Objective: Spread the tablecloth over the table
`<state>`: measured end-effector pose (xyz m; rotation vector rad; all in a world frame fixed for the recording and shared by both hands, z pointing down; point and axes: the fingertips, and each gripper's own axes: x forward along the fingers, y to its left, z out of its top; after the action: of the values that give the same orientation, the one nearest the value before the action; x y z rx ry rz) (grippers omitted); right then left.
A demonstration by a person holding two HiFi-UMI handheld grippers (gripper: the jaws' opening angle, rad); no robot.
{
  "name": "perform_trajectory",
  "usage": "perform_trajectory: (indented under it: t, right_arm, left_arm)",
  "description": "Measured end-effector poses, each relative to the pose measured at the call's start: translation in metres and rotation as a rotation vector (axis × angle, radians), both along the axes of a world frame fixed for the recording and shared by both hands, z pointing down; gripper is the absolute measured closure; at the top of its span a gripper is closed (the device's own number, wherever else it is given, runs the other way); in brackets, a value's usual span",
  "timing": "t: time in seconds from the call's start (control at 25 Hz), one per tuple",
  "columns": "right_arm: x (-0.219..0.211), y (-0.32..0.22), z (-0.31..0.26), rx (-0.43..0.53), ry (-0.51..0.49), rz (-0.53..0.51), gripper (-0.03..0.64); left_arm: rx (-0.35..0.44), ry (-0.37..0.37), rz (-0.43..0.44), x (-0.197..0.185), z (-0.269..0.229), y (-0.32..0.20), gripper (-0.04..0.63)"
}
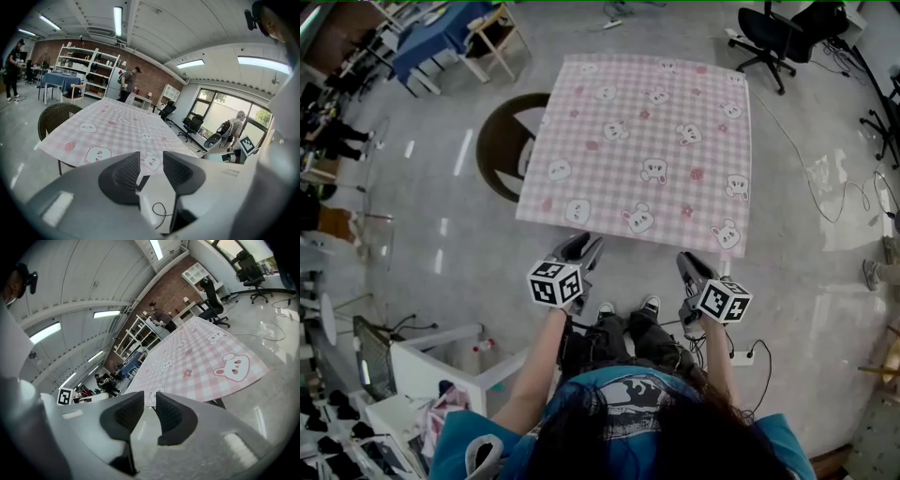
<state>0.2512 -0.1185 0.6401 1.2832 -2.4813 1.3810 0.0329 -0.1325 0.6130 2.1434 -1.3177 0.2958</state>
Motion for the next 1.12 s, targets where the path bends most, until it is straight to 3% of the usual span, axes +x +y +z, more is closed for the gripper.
perform_trajectory:
  t: [0.32,0.72,1.12]
  right_arm:
    - [-0.041,0.018,-0.072,0.180,-0.002,-0.076,0.540]
    - [-0.101,0.070,-0.132,0.380,0.099,-0.156,0.548]
    - [-0.142,0.112,-0.155,0.480,0.127,-0.160,0.568]
  left_arm:
    - [0.129,0.002,0.105,0.010,-0.053,0.029,0.436]
    - [0.284,0.012,0.217,0.000,-0.106,0.081,0.498]
    - [0.367,0.034,0.279,-0.018,-0.127,0.118,0.532]
